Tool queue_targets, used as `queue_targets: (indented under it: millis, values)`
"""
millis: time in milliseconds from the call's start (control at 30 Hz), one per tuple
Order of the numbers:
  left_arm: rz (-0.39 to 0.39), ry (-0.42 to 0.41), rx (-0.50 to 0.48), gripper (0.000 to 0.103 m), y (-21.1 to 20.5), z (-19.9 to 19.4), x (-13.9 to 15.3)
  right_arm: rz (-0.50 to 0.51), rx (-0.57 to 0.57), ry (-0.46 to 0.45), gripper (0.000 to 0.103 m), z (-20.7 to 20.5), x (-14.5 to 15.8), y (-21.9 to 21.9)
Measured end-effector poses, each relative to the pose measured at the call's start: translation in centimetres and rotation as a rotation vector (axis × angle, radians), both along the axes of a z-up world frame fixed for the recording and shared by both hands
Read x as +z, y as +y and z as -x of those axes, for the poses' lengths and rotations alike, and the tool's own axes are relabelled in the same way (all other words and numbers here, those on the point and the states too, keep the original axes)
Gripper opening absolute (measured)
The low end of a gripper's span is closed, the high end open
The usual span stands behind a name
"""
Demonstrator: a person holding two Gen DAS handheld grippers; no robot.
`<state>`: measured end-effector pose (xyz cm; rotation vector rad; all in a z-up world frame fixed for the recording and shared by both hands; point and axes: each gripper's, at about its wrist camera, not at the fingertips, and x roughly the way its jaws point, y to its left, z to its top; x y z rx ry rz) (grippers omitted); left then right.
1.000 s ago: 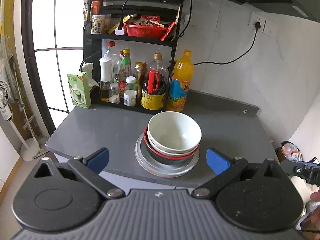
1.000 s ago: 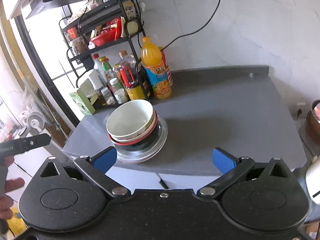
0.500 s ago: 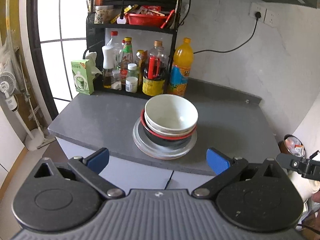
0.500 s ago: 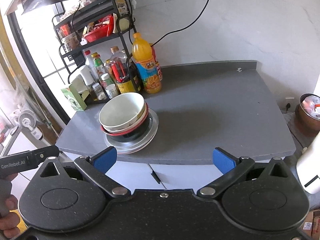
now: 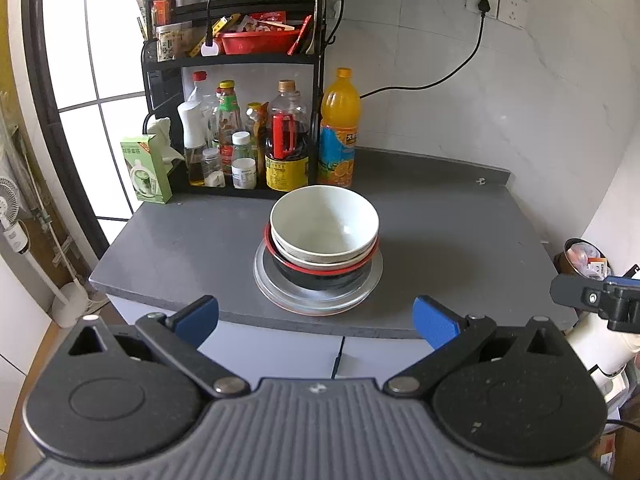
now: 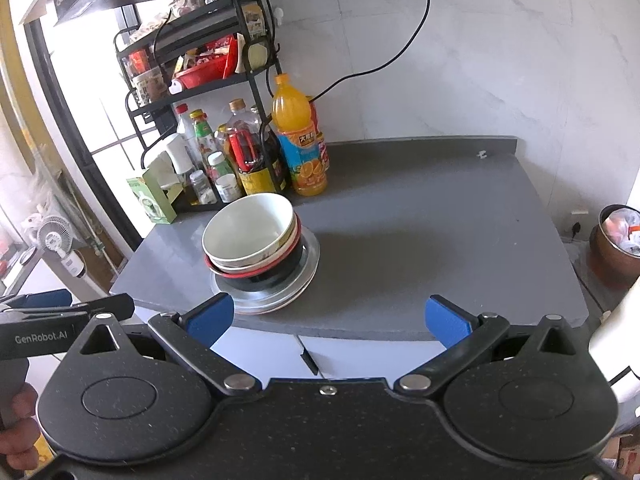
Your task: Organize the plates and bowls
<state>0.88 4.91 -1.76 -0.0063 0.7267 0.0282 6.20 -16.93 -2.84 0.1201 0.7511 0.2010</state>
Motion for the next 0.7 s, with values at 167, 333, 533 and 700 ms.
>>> queue_targets:
  millis: [167,333,533,700]
  values:
    - [0.006,0.007,0.007,0.103,0.03,-0.11,0.03,-0.002,0.004,0.000,0.103,0.13,-0.01,0.26]
    - [0.019,0.015,0.008,0.103,0.04,-0.02,-0.03,-0.001,0.009,0.007,0.103,0.23,-0.25,0.30]
    - [0.018,0.022,0.009,0.103,0.08,0.03,-0.19,-0.006,0.015,0.012,0.103,0.47,-0.52,0.41]
    - [0.020,0.022,0.012,0.103,0.31,0.18,-0.23,-0.007,0.015,0.011,0.103,0.52,-0.60,0.38]
